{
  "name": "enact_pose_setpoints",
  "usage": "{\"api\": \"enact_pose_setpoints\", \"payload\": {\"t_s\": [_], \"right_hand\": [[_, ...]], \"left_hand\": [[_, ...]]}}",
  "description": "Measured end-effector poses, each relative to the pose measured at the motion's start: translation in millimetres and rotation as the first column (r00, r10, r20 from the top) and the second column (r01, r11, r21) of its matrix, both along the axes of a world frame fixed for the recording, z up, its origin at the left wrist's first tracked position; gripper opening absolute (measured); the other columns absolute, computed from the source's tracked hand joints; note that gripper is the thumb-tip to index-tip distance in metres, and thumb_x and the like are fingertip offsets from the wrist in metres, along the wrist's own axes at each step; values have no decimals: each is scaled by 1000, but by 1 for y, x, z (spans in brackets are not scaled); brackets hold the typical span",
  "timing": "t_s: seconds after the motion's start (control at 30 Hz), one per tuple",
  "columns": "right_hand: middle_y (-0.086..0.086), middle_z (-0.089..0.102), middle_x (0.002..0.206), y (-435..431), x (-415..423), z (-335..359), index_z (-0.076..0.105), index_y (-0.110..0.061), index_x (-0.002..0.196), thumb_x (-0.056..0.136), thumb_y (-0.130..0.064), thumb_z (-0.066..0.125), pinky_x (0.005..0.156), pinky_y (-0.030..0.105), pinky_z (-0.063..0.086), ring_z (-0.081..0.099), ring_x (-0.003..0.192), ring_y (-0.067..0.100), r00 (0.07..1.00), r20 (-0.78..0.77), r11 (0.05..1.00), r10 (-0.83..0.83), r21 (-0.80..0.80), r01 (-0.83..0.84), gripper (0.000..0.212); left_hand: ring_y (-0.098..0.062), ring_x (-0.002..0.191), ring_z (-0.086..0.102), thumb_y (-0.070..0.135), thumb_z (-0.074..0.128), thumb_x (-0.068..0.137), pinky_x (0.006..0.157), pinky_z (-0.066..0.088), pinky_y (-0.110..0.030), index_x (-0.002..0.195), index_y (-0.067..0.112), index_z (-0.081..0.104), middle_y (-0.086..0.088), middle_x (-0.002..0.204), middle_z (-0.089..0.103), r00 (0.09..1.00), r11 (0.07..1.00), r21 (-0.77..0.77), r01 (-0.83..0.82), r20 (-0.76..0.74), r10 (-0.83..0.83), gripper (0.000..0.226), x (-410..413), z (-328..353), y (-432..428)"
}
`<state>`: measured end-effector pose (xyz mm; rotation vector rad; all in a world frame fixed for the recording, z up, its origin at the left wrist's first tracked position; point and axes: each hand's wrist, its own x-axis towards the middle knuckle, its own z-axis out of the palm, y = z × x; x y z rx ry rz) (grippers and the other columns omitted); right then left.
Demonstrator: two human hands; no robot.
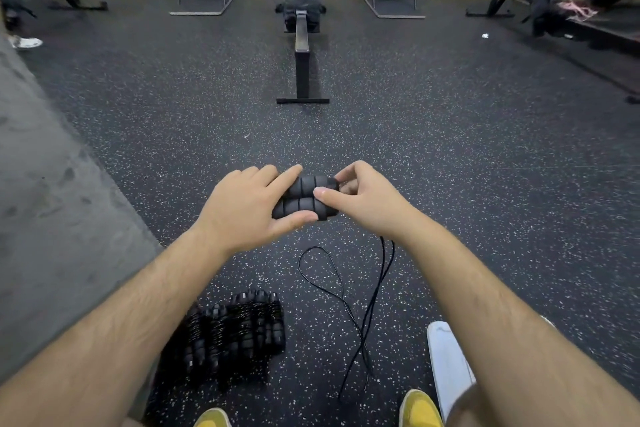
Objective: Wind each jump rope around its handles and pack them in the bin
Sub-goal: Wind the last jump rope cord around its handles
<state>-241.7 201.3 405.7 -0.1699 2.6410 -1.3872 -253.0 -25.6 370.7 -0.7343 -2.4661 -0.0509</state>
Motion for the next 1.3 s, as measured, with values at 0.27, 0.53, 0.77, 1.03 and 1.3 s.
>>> {"api": "enact_pose_setpoints", "payload": {"t_s": [0.27, 0.53, 0.77, 1.03, 1.3], "right_hand": [[-2, 64, 101, -9, 4, -9, 44, -20, 107, 92, -43, 65, 85, 43, 52, 62, 93, 19, 987, -161, 972, -7, 231, 44, 34], [0, 66, 103, -15, 10, 0, 57, -17, 105, 95, -28, 58, 82, 38, 48, 58, 98, 23, 912, -345, 867, 223, 497, -24, 14], [-2, 64, 117, -5, 9, 5, 60, -22, 121, 91, -15, 53, 91, 38, 48, 57, 108, 19, 904, -299, 885, 305, 441, -153, 31], [-6, 66, 97, 21, -14, 3, 73, -20, 102, 95, -17, 64, 89, 38, 48, 59, 97, 15, 867, -396, 916, 302, 372, -149, 12], [1, 68, 100, -15, -6, -29, 65, -17, 111, 93, -5, 48, 71, 31, 52, 63, 90, 32, 958, -104, 936, 268, 262, -234, 28]], "left_hand": [[-29, 73, 65, 92, 36, 75, 62, 51, -35, 141, 17, 56, -2, 90, 65, 998, 998, -28, -55, 22, 56, 102, -1, -7, 7], [-29, 64, 62, 88, 42, 73, 56, 44, -31, 138, 18, 60, -1, 80, 61, 997, 993, -92, -70, 30, 73, 97, -3, -9, 13], [-25, 63, 60, 86, 58, 71, 55, 35, -27, 91, 29, 55, 11, 69, 41, 990, 992, -79, -100, 90, 107, 60, -3, -6, 11], [-11, 75, 58, 92, 49, 68, 65, 50, -30, 105, 38, 61, 13, 77, 54, 948, 998, 12, 60, 312, -60, 66, 8, 10, 8], [-8, 78, 56, 83, 65, 69, 69, 49, -30, 113, 38, 62, 13, 80, 56, 974, 956, 293, 9, 213, -74, 63, 24, 28, 17]]}}
